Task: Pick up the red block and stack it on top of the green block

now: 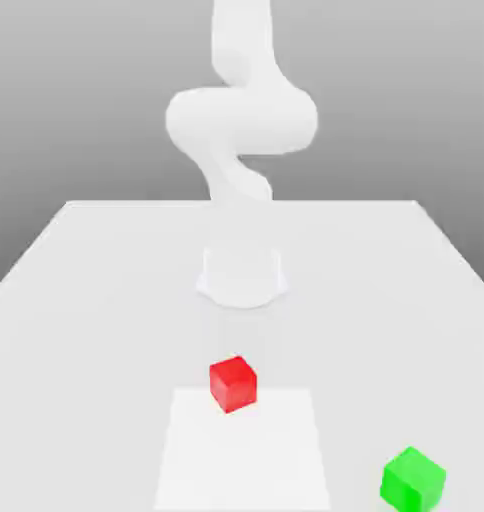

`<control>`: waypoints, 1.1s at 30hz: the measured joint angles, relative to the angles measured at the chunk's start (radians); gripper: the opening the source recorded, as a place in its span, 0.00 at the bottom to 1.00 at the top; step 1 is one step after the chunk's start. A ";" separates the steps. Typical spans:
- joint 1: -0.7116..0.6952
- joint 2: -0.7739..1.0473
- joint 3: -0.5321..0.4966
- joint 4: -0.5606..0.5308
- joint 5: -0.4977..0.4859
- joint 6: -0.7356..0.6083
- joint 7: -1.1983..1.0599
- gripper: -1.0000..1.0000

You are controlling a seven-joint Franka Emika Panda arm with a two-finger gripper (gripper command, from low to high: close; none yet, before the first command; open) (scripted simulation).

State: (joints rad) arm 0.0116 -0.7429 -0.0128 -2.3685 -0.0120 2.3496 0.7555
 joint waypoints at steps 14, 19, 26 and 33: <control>0.073 0.405 -0.120 -0.473 -0.063 0.340 -0.335 0.50; 0.095 0.690 -0.138 -0.583 -0.010 0.564 -0.490 0.50; 0.005 0.909 -0.016 -0.563 0.107 0.748 -0.583 0.00; 0.011 0.879 -0.027 -0.568 0.090 0.722 -0.570 0.00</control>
State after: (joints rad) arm 0.0229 0.1366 -0.0402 -2.9363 0.0779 3.0715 0.1855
